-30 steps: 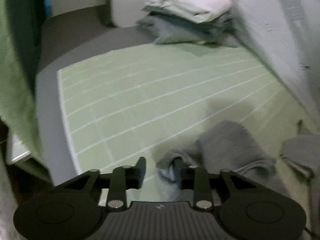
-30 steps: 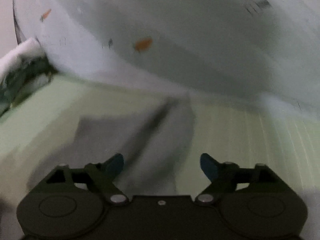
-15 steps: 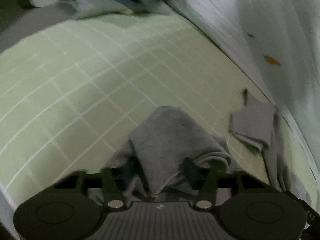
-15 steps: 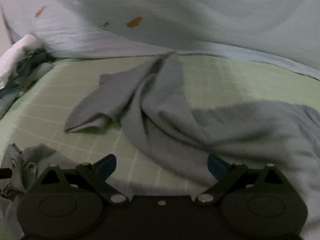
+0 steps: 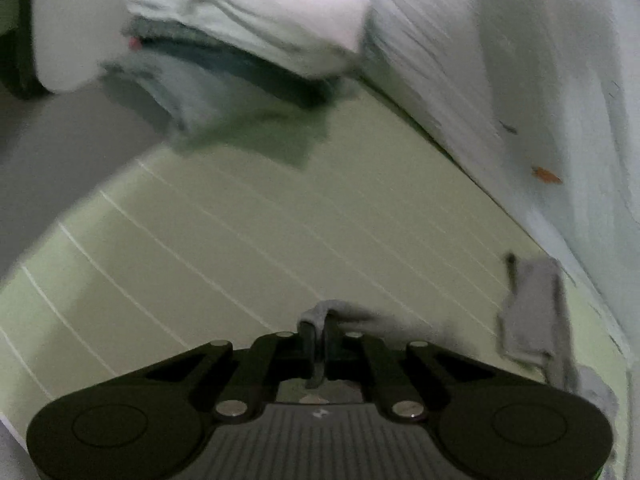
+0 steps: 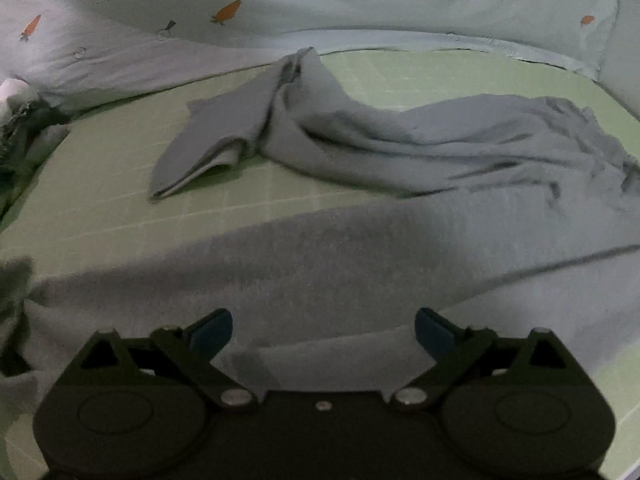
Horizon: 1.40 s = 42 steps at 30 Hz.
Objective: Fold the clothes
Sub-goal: 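Pull the garment leg straight with the left gripper, spreading it on the sheet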
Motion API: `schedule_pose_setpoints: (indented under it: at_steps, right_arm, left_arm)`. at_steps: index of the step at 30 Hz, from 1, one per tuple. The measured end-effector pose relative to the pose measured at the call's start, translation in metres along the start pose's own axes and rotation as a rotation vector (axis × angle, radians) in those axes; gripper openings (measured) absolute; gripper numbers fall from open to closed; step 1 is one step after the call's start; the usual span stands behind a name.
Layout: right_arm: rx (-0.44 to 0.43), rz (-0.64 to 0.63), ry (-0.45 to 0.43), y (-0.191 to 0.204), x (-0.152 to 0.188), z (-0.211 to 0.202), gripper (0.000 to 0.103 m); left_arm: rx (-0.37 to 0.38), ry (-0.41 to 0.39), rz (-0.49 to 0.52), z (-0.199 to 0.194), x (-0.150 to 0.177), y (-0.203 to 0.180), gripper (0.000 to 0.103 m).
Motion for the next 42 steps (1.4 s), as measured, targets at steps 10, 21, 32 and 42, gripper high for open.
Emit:
schedule_pose_setpoints:
  at_steps: [10,21,32,42]
  right_arm:
    - [0.055,0.032,0.003,0.011,0.016,-0.006,0.099]
    - [0.101,0.042,0.018,0.003,0.039,-0.004,0.101]
    - [0.102,0.029,0.025,0.003,0.042,-0.004,0.102]
    - [0.087,-0.005,0.027,0.003,0.047,-0.006,0.102]
  left_arm:
    - [-0.101,-0.009,0.010,-0.002,-0.012,0.016,0.043]
    - [0.045,0.222,0.048,0.026,0.049,-0.002,0.065]
    - [-0.171,0.063,0.149,-0.003,0.024,0.018,0.003]
    - [-0.252,0.020,0.084,-0.023,0.005,0.051,0.027]
Point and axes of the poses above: each gripper's, at about its wrist camera, not at the fingertips, and z roughly the way its jaws point, y to its left, x to its underside, the point moved 2 cm from there along z, roughly the way its jaws point, and after that the axes turned 14 degrees about y, right-handed, at the moved point
